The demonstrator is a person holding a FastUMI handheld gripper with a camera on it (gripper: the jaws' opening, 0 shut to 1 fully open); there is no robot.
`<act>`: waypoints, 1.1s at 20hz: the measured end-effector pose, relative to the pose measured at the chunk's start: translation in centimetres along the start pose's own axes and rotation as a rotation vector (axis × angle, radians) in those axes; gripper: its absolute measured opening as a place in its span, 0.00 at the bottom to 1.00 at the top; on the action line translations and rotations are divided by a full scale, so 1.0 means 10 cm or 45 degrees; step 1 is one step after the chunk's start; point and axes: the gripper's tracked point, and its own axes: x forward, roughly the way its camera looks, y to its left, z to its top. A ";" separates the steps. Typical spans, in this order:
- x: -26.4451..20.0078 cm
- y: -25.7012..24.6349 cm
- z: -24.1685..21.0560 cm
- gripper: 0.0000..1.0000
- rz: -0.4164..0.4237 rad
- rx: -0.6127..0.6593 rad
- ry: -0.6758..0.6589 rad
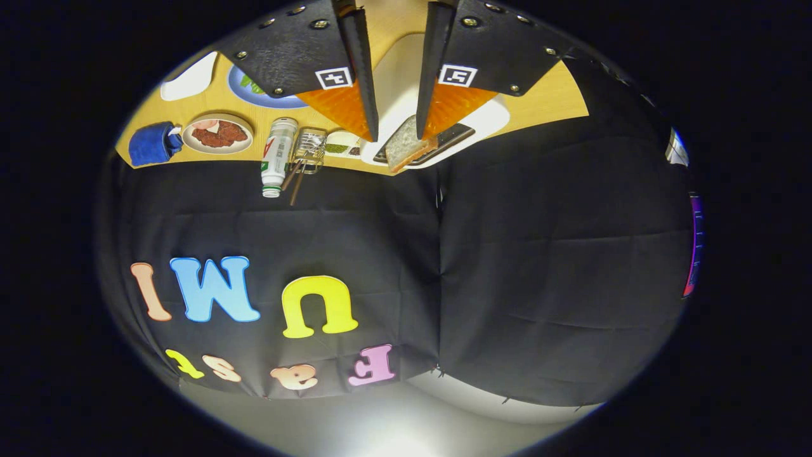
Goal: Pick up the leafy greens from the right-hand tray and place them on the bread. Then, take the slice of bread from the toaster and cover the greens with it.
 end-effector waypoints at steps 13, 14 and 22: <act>0.64 0.22 -0.12 0.35 -0.094 -0.024 0.041; 0.66 0.20 -0.15 0.35 -0.111 -0.024 0.056; 0.75 0.15 -0.17 0.05 -0.138 -0.064 0.054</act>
